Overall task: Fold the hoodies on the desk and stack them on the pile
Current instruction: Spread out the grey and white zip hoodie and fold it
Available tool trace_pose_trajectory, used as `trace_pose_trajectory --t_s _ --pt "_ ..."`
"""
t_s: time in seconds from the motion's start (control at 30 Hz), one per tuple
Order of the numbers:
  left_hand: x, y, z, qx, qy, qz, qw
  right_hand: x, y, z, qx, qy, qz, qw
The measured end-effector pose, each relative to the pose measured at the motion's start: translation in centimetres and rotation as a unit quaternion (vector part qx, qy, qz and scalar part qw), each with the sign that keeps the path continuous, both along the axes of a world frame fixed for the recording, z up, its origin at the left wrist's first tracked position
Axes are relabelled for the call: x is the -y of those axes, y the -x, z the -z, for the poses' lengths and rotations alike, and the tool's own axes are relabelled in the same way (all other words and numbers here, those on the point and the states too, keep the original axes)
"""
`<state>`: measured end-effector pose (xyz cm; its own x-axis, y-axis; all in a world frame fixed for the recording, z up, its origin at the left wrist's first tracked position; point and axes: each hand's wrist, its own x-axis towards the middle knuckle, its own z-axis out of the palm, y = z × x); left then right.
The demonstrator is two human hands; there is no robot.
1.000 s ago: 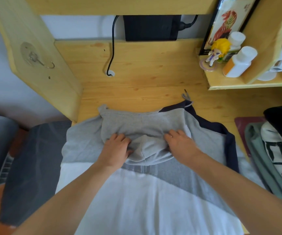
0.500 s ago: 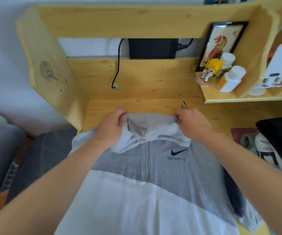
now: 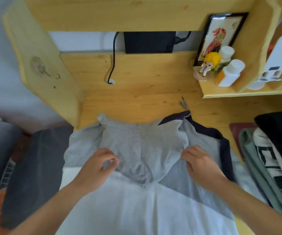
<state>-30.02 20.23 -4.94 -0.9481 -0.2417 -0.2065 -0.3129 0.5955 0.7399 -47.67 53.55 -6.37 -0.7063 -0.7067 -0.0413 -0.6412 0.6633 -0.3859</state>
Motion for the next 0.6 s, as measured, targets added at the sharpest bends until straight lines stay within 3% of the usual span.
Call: trace_pose_trajectory --t_s 0.03,0.07,0.13,0.17,0.2,0.23,0.43,0.5,0.6 --pt "-0.4 -0.7 1.6 0.027 -0.015 -0.121 0.992 -0.8 -0.7 0.9 0.046 0.013 0.094 0.994" --pt "-0.4 -0.7 2.3 0.07 -0.052 -0.255 0.963 -0.9 -0.9 1.0 0.107 0.04 0.211 0.971" --pt "-0.3 0.7 2.8 0.171 -0.267 -0.449 0.836 0.5 0.1 1.0 0.278 0.101 0.418 0.859" --pt "-0.3 1.3 2.9 0.208 -0.376 -0.472 0.77 1.6 0.6 0.8 0.372 0.124 0.474 0.788" --pt "-0.3 2.0 2.7 0.231 -0.437 -0.458 0.738 2.7 1.2 0.7 0.446 0.141 0.498 0.731" --pt "-0.2 2.5 2.7 0.239 -0.456 -0.441 0.735 3.8 1.7 0.6 0.488 0.155 0.502 0.697" --pt "0.6 6.3 2.4 0.212 -0.459 -0.46 0.73 7.3 4.2 0.0 0.564 0.253 0.538 0.573" --pt "0.5 7.2 1.8 0.208 -0.445 -0.445 0.749 7.7 4.9 -0.1 0.566 0.261 0.53 0.575" --pt "0.8 7.9 1.3 0.103 -0.429 -0.428 0.788 7.6 6.0 -0.6 0.502 0.323 0.509 0.619"
